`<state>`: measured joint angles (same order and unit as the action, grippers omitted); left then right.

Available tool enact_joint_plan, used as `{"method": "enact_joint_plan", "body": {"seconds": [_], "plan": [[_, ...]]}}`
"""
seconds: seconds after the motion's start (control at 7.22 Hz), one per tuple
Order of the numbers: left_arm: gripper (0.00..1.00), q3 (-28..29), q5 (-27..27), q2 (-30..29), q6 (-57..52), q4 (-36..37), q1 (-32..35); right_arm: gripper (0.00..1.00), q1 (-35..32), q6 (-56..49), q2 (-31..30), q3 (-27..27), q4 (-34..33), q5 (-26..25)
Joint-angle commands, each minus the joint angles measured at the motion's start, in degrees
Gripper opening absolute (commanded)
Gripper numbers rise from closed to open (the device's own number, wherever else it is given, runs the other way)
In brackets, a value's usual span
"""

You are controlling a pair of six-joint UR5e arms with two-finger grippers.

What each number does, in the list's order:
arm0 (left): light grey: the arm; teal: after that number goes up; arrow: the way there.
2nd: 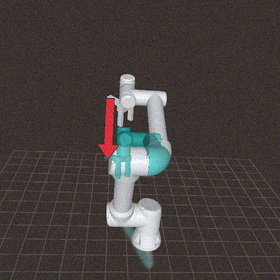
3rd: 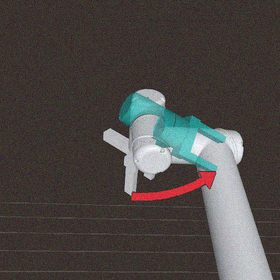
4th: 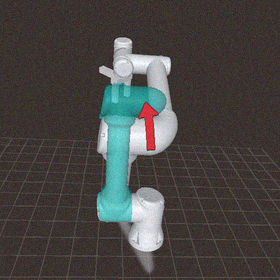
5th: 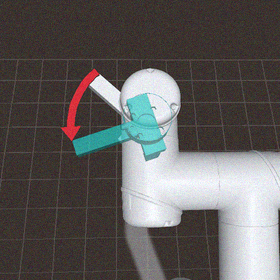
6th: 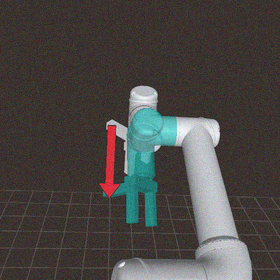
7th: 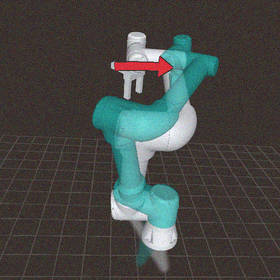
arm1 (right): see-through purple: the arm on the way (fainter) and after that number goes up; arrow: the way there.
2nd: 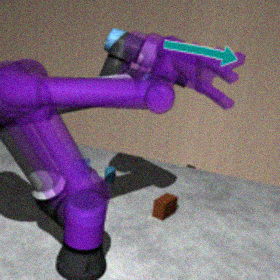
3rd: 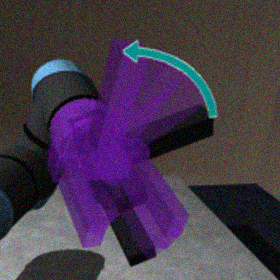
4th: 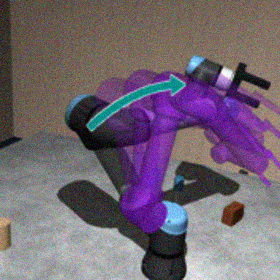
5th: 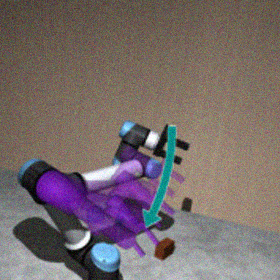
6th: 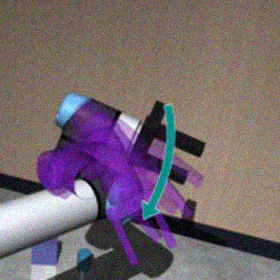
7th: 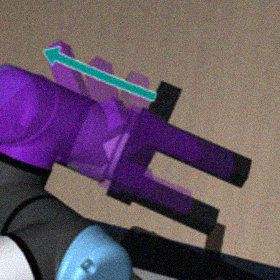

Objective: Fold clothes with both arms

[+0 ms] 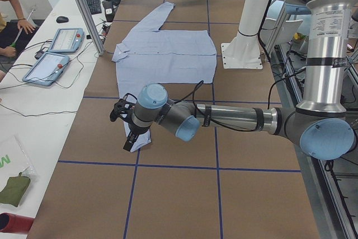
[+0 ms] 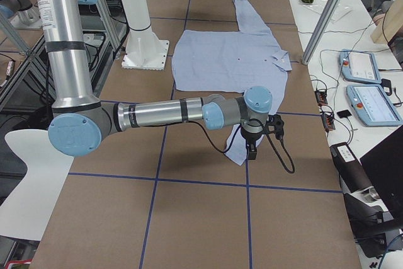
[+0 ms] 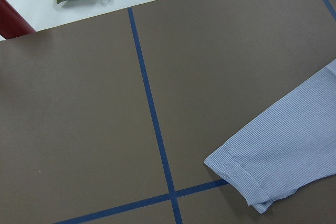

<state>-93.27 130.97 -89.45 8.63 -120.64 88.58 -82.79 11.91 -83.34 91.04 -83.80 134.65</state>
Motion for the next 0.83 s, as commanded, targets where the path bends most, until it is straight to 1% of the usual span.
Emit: {"method": "enact_joint_plan", "body": {"seconds": [0.0, 0.28, 0.42, 0.55, 0.69], "plan": [[1.00, -0.2, 0.1, 0.4, 0.3, -0.4, -0.1, 1.00, -0.1, 0.0, -0.4, 0.2, 0.7, 0.0], [1.00, -0.8, 0.0, 0.4, 0.2, -0.2, -0.2, 1.00, 0.1, 0.0, -0.2, 0.7, 0.9, 0.1], [1.00, -0.9, 0.0, 0.6, 0.1, -0.3, -0.2, 1.00, 0.9, 0.0, -0.4, 0.3, 4.1, 0.1], [1.00, -0.9, 0.1, 1.1, 0.1, -0.5, -0.2, 1.00, 3.9, 0.3, -2.3, 0.2, 10.9, -0.2], [1.00, -0.9, 0.1, 1.8, 0.1, -2.0, -0.2, 1.00, 6.5, 6.7, -2.7, -0.6, 13.6, -0.3]]}}
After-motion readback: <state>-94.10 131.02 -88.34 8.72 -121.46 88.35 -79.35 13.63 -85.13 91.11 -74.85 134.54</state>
